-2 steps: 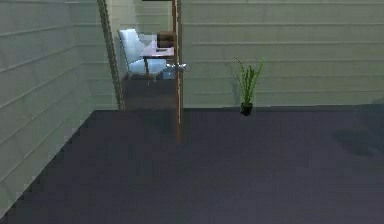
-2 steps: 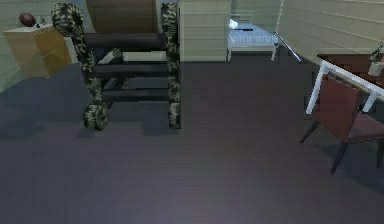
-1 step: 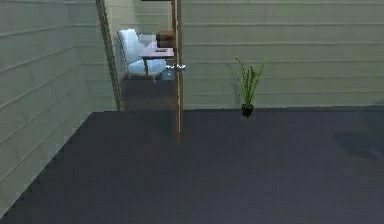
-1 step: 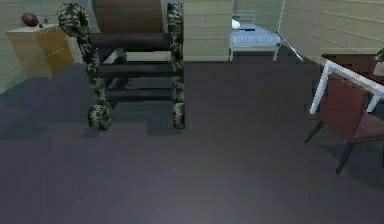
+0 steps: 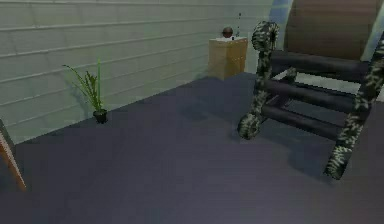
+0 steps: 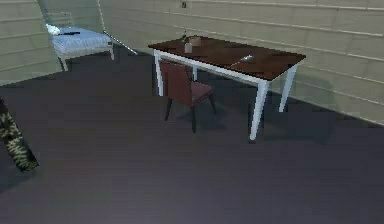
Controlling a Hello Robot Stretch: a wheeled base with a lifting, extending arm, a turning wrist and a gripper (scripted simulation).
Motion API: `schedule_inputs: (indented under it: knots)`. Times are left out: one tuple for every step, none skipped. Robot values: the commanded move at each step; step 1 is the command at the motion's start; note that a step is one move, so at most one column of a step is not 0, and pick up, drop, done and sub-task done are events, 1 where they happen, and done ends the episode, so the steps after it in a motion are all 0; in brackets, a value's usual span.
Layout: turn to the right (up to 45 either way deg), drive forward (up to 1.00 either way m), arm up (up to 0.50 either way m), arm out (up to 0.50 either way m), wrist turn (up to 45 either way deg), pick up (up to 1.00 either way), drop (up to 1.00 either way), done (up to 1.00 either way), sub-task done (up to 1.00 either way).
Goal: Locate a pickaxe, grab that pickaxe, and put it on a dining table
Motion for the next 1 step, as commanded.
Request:
schedule_inputs:
  knots:
    - [0.0, 1.0, 0.0, 0.0, 0.0, 0.0, 0.0, 0.0, 0.0]
